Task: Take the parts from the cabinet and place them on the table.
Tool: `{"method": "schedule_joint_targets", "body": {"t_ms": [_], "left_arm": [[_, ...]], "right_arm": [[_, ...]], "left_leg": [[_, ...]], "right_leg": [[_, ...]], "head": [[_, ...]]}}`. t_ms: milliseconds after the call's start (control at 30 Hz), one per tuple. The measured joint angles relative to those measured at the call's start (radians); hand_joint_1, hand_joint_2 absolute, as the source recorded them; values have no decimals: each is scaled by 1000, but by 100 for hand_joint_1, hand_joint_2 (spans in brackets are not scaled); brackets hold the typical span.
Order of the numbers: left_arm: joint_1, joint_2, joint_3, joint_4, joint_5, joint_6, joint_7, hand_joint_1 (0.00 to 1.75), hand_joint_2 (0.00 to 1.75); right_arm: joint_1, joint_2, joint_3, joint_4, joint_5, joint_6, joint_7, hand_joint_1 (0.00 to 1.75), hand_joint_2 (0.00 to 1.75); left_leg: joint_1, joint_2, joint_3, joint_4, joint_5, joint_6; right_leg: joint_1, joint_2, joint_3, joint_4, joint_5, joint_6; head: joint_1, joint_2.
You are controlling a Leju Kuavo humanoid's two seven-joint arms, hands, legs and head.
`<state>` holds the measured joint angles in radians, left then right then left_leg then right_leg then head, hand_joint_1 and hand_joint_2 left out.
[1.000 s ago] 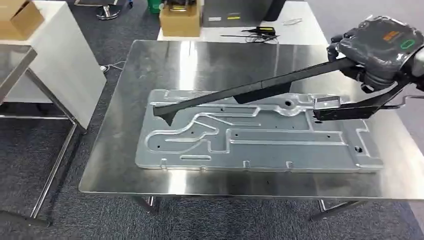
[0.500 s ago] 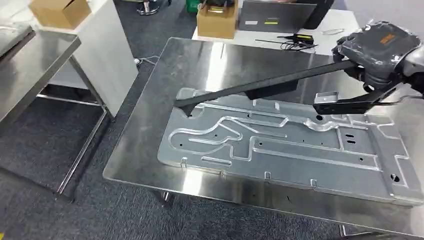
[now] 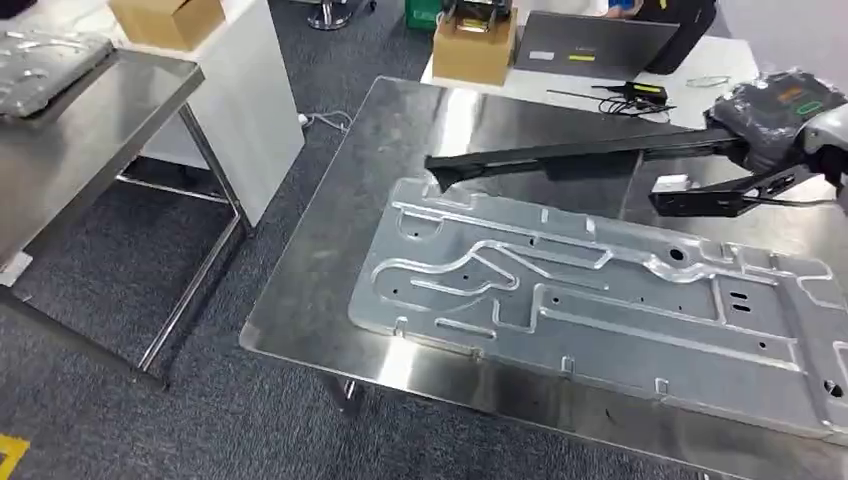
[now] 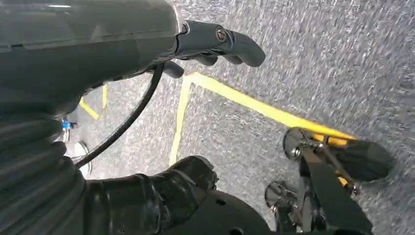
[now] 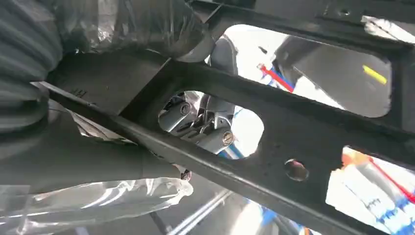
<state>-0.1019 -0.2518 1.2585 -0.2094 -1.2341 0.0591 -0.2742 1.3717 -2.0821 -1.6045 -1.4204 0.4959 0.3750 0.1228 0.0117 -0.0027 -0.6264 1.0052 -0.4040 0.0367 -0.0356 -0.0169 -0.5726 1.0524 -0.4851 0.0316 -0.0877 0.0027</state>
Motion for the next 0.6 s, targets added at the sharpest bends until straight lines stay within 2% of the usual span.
{"method": "schedule_joint_targets", "body": {"t_ms": [33,100,133,167,200,267,300,333,433,500,533,600], "left_arm": [[0,-1,0,0,0,-1,-5,0,175],[-2,-3,0,0,0,-5,-18,0,175],[-3,-4,0,0,0,-6,-21,0,175],[-3,-4,0,0,0,-6,-21,0,175],[-2,-5,0,0,0,-5,-18,0,175],[-1,-5,0,0,2,-3,-5,0,175],[0,-5,0,0,3,-2,-3,0,175],[-1,-5,0,0,3,1,0,0,175],[-2,-5,0,0,6,6,5,0,175],[-1,-5,0,0,7,6,6,0,175],[-1,-5,0,0,9,6,7,0,175],[-1,-5,0,0,10,6,6,0,175]], "right_arm": [[4,0,0,16,0,-2,-1,175,175],[20,4,0,46,-3,-23,-11,175,175],[38,9,0,57,-7,-36,-13,175,175],[57,12,0,67,-12,-50,-12,175,175],[77,14,0,73,-18,-66,-8,175,175],[109,16,0,89,-34,-102,3,175,175],[121,16,0,95,-40,-118,4,175,175],[135,16,0,99,-47,-135,6,175,175],[149,21,8,107,-60,-166,11,175,175],[149,23,10,112,-67,-178,12,175,175],[149,23,11,113,-74,-184,13,175,175],[149,35,30,115,-104,-213,18,175,175]], "left_leg": [[0,1,5,-4,-1,7],[-6,1,5,-3,-2,13],[-8,0,5,-2,-4,16],[-9,0,5,1,-5,18],[-9,-1,5,4,-6,19],[-9,-3,5,15,-13,16],[-10,-3,4,22,-18,13],[-17,-4,-1,28,-21,7],[-16,-5,-3,25,-19,-4],[-16,-4,-10,35,-30,-15],[-16,-3,-24,70,-59,-20],[-11,-2,-88,217,-136,-27]], "right_leg": [[4,6,-22,49,-32,0],[6,14,-94,189,-101,4],[6,15,-126,243,-119,6],[6,15,-142,265,-117,6],[5,15,-135,241,-88,7],[4,15,-67,87,6,5],[3,14,-30,5,35,3],[11,15,-27,-5,21,2],[13,18,-33,-6,27,-9],[2,15,-30,-14,34,-21],[1,14,-30,-15,34,-25],[1,13,-31,-15,34,-30]], "head": [[2,0],[2,0],[2,0],[2,0],[2,0],[2,0],[2,0],[2,0],[0,0],[1,0],[1,0],[1,0]]}}
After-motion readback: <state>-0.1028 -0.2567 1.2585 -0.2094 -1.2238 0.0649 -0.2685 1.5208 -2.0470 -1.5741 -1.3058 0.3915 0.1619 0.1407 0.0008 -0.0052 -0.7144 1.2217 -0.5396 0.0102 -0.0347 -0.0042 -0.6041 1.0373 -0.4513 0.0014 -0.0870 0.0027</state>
